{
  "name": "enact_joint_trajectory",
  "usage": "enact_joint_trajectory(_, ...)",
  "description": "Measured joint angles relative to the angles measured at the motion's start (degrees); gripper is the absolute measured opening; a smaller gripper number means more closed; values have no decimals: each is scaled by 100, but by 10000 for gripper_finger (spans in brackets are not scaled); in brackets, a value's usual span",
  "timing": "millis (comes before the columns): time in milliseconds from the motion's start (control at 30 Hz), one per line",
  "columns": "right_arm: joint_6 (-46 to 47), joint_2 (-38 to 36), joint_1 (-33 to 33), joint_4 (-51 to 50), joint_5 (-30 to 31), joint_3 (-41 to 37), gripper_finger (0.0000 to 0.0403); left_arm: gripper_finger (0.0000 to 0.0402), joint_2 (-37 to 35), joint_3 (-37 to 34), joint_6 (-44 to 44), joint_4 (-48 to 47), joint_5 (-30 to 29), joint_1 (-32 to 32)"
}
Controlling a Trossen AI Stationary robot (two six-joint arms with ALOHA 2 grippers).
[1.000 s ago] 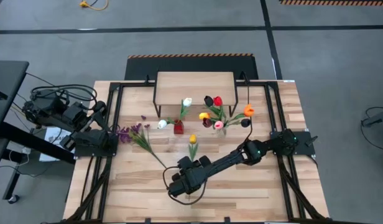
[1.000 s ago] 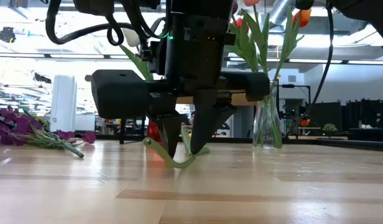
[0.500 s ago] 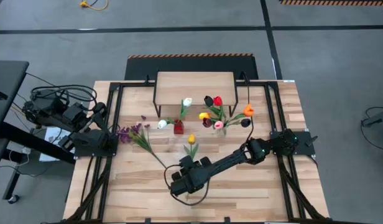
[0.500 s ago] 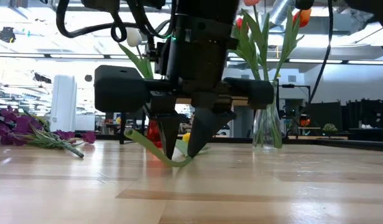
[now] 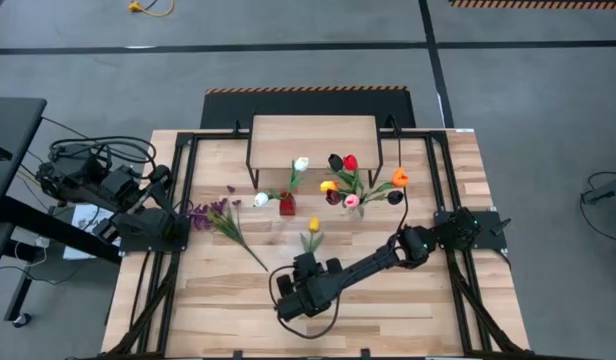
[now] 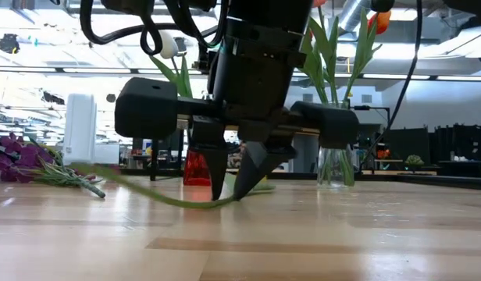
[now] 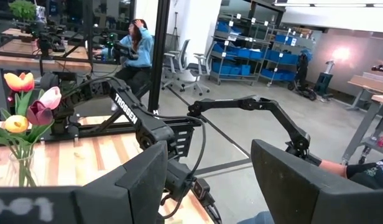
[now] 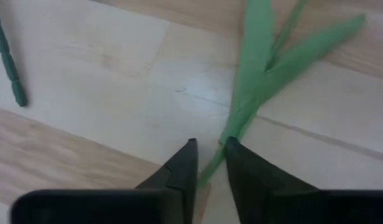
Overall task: Pick and place flowers into a vace then onto a shelf
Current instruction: Put the yellow flower into the red vase
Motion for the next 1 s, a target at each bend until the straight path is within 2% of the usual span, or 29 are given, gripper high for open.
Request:
enact_joint_trajectory(133,138,2,30,55,3,0,21,222,0,0,-15,0,0,0)
enact_joint_trajectory(200,161,4,49,81,43,-1,7,222,0,0,-18,0,8,-1)
enact_joint_trajectory(333,152,26,117,142,275,-3,4,222,0,0,-32,0,13,0)
enact_joint_trajectory(533,33,120,288,124,790,434,1,222,0,0,-39,0,15,0)
enact_joint_trajectory(767,-445,151,481,219,832,988,0,222,0,0,-35,2,15,0)
enact_joint_trajectory(1000,-576,149,432,157,1018,997,0,222,2,0,257,4,14,0)
